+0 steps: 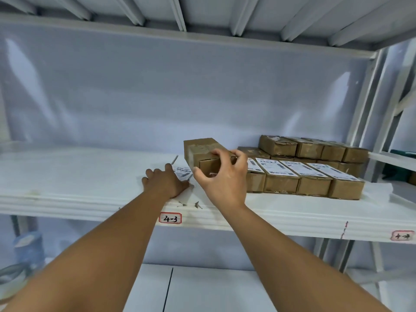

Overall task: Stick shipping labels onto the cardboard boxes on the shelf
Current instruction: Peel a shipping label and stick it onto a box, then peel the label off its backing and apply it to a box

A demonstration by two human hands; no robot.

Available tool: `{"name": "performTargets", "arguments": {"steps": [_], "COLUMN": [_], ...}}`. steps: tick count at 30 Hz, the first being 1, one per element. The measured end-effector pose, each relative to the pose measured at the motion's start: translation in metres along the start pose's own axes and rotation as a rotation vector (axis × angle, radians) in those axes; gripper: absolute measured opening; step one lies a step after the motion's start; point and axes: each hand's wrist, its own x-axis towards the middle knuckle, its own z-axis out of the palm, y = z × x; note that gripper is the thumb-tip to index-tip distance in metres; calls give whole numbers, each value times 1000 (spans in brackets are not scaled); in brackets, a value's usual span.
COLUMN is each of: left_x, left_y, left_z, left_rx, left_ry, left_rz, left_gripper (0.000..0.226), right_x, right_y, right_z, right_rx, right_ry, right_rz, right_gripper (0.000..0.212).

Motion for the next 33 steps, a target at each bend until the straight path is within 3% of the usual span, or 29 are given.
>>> {"name": "performTargets", "arguments": {"steps": [7, 15, 23, 27, 30, 33], "left_x": [16, 20, 24, 18, 14, 17], "left_y": [3, 0, 2, -3, -13, -29], "left_z": [2, 5, -1, -6, -17, -27], "left_rx": [42, 39, 313, 385, 377, 280], "left_ry": [-142, 120, 235, 280, 365, 464], "left_rz": [21, 61, 143, 217, 247, 202], "left_gripper": [85, 31, 26, 25, 28, 29], "right_x": [5, 8, 10, 6, 4, 5], "right_y": [0, 1, 8, 4, 2, 0], "right_z": [23, 43, 43, 43, 42, 39], "right_rx": [64, 116, 192, 230, 182, 217], "right_ry": [-44, -80, -84, -14, -8, -19], "right_rz": [63, 106, 193, 75, 6, 61], "right_gripper": [57, 56, 54, 56, 63, 66]}}
